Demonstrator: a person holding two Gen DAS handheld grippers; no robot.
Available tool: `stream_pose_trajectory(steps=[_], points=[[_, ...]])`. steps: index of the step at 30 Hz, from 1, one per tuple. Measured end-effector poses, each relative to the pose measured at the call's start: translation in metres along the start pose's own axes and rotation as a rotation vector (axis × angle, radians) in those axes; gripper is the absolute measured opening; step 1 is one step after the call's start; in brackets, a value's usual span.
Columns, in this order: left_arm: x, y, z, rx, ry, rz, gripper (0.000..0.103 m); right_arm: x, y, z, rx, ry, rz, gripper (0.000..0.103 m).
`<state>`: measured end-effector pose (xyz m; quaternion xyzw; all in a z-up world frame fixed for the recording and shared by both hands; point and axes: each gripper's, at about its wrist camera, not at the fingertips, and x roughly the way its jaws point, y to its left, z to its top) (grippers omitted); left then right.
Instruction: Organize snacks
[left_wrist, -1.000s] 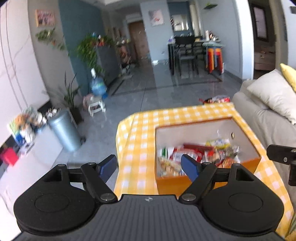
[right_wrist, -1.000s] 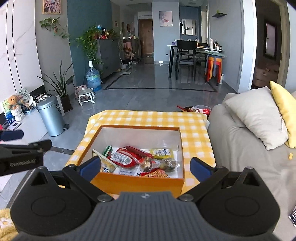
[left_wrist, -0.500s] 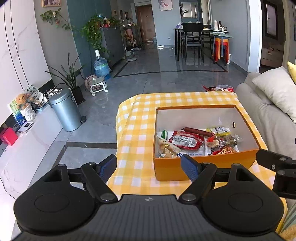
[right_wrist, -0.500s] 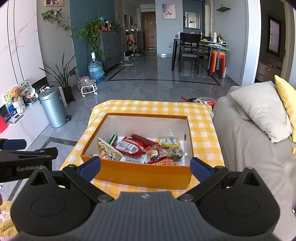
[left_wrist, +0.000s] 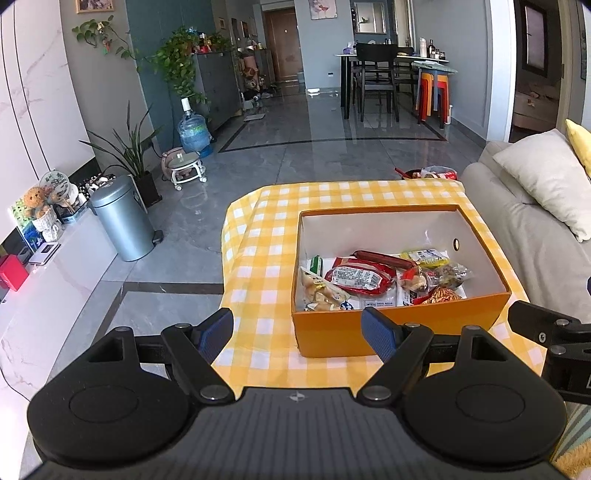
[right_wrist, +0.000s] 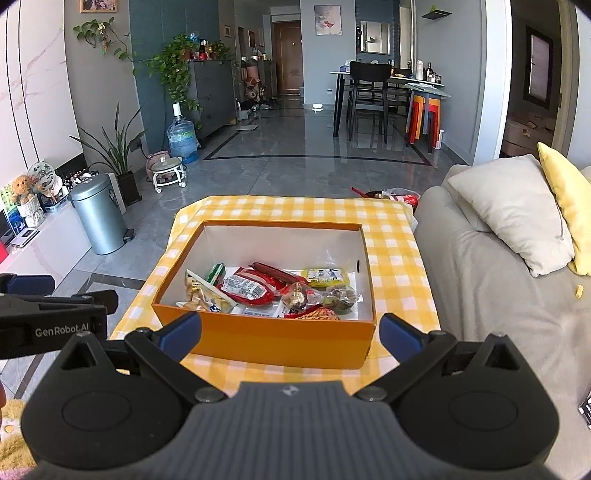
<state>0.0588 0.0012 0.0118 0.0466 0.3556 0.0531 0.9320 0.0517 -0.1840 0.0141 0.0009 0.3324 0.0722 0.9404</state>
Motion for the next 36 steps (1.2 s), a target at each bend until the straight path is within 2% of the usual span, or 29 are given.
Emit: stream_pose_trajectory(steps=[36], points=[[0.0049,0.0052,-0.0038,-0.016,0.019,-0.003,0.092,0.0026,0.007,0.0018,-0.018,-0.002,0.002,0.099]])
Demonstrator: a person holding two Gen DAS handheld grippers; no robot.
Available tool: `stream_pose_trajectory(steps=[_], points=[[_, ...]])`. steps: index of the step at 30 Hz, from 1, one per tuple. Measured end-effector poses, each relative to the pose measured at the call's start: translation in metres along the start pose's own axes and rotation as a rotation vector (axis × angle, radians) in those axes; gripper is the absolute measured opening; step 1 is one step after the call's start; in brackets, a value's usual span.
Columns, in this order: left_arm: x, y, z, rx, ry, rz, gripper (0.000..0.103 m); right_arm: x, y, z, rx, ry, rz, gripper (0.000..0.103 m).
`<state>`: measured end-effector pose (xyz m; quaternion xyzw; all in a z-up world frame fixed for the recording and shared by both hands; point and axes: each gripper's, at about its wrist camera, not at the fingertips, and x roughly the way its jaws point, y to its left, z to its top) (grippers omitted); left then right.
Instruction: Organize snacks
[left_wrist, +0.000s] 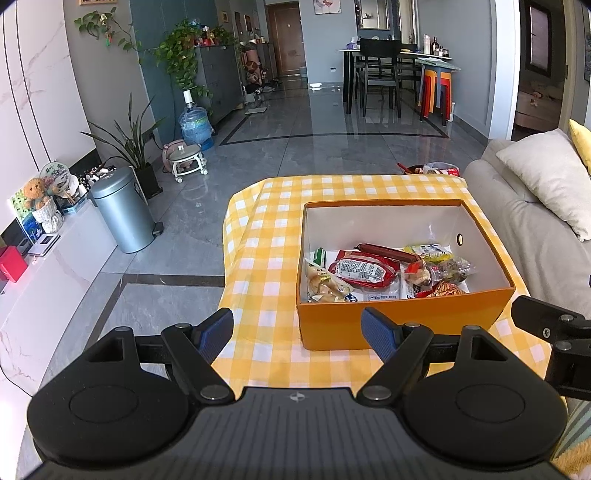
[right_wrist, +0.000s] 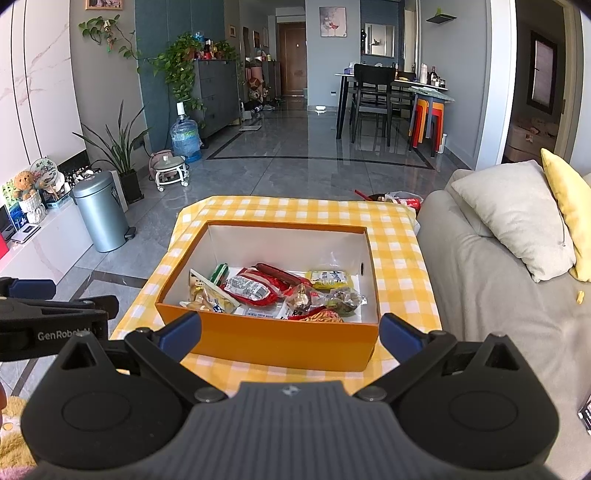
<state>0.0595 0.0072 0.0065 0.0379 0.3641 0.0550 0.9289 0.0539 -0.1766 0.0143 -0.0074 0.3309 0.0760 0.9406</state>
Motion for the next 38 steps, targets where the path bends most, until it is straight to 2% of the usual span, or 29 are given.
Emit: stream_pose_trajectory(steps=[38], points=[[-0.0096,0.0027,-0.0025,-0.028,-0.019,0.001,0.092,0.004,0.0035,-0.0078,0.01,0.023,0.006,0.099]])
